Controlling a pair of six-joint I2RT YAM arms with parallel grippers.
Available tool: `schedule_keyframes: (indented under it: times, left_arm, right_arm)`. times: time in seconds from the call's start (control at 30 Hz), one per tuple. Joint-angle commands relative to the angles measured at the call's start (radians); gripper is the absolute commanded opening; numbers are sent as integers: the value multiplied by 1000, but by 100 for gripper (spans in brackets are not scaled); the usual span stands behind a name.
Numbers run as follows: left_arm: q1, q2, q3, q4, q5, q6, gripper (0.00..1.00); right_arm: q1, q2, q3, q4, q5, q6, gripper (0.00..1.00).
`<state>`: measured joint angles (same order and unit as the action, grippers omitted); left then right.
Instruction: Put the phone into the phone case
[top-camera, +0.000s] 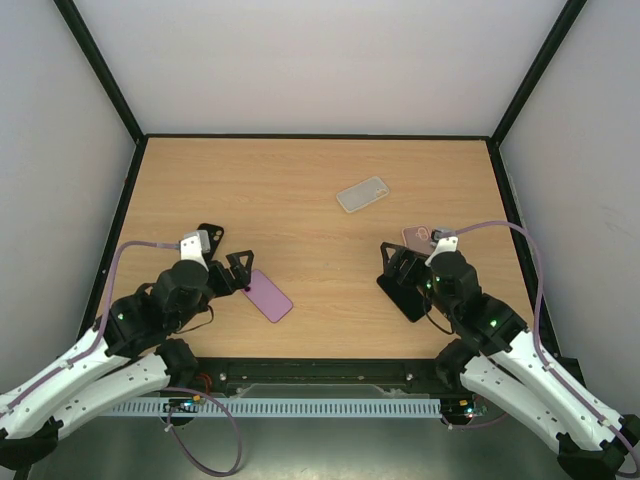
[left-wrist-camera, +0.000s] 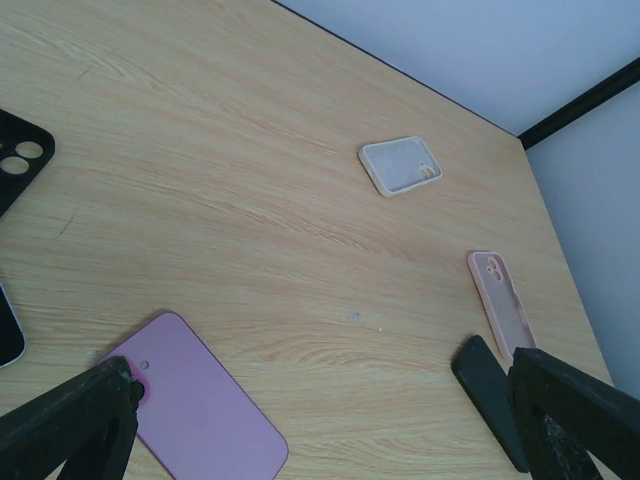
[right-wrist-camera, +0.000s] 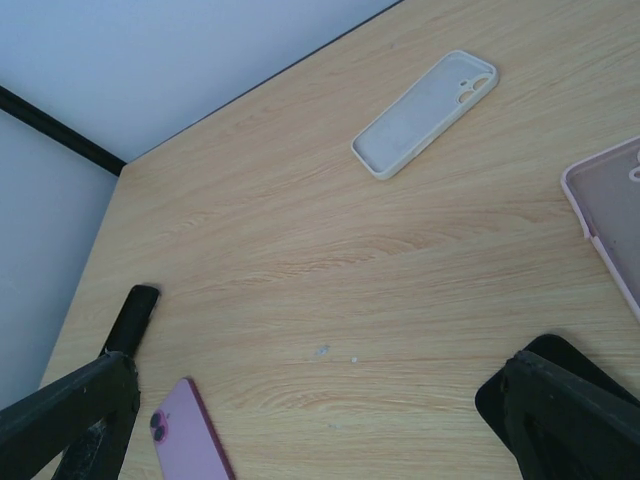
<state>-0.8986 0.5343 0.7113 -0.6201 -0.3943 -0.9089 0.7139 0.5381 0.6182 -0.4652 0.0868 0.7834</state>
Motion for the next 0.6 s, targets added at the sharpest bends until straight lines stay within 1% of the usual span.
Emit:
schedule_keyframes:
  times: [0.0, 0.2, 0.3, 0.43, 0.5, 0.57]
  left_arm:
    - [-5, 12, -10, -6, -25, -15, 100]
    - [-5, 45, -17, -25, -47, -53, 100]
    - [-5, 78, -18, -50, -79, -120, 100]
    - [-5, 136, -39, -68, -121, -204, 100]
    - [-3, 174, -61, -40, -102, -189, 100]
    - [5, 227, -66, -52, -109, -237, 98]
  right_arm:
    - [7, -23, -23, 0, 11, 18, 97]
    - [8, -19, -43, 24, -11, 31, 97]
    - [7, -9, -52, 28, -14, 39, 98]
    - [8, 2, -67, 33, -27, 54, 97]
    - [8, 1, -76, 43, -31, 77, 97]
    - [8, -3, -84, 56, -34, 101, 98]
